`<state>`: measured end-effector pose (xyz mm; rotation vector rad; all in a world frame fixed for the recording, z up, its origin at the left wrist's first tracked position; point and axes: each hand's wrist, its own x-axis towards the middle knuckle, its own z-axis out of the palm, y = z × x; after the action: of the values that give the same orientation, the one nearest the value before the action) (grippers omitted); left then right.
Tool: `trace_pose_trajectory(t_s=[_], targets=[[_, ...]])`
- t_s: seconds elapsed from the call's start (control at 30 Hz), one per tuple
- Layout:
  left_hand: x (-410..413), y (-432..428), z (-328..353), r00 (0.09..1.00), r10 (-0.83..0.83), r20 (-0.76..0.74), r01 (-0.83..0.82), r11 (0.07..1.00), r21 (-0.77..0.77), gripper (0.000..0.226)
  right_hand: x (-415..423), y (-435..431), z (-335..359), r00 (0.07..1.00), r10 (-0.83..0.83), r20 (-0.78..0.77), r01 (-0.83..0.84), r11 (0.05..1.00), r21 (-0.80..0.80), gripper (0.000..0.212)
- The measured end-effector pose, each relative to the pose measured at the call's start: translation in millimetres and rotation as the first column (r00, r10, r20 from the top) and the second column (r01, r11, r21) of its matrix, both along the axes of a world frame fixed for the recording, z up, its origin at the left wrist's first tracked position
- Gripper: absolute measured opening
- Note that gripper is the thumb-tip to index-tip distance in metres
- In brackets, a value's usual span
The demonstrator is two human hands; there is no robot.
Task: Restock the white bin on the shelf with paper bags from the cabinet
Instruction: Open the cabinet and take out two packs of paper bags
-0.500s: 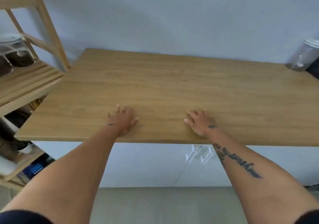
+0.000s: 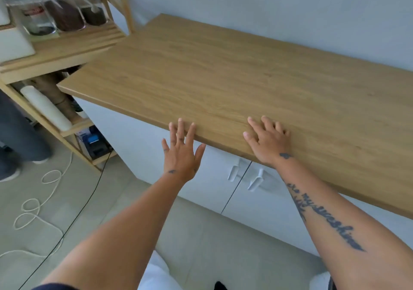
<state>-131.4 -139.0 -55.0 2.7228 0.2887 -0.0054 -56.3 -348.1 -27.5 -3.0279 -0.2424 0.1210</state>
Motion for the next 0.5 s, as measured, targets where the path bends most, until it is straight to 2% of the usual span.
trace_pose_trajectory(t_s=[0.1,0.17,0.3,0.4,0.5], targets=[[-29.7,-40.2,-13.4,0.991,0.13,0.002,-0.127,0.974,-0.19,0.065,-1.3,-5.9,-3.7,0.999,0.012,0.03,-0.014,0.998,0.055,0.052],[-37.0,-59.9,-20.3,0.984,0.166,-0.062,-0.177,0.913,-0.368,0.066,-0.1,-2.2,-6.0,1.0,0.001,0.029,-0.003,0.996,0.09,0.053],[-30.3,-94.6,-26.5,0.986,0.043,-0.161,-0.136,0.765,-0.63,0.07,3.3,-4.0,-7.4,1.0,0.024,0.011,-0.025,0.993,0.112,0.055],[-27.0,-120.8,-28.7,0.98,0.039,-0.197,-0.173,0.661,-0.73,0.077,5.8,-6.3,-9.6,0.998,0.062,-0.006,-0.061,0.991,0.12,0.055],[-24.5,-127.9,-32.5,0.981,0.08,-0.179,-0.188,0.634,-0.75,0.078,7.8,-5.4,-9.0,0.993,0.118,-0.008,-0.117,0.987,0.107,0.052]])
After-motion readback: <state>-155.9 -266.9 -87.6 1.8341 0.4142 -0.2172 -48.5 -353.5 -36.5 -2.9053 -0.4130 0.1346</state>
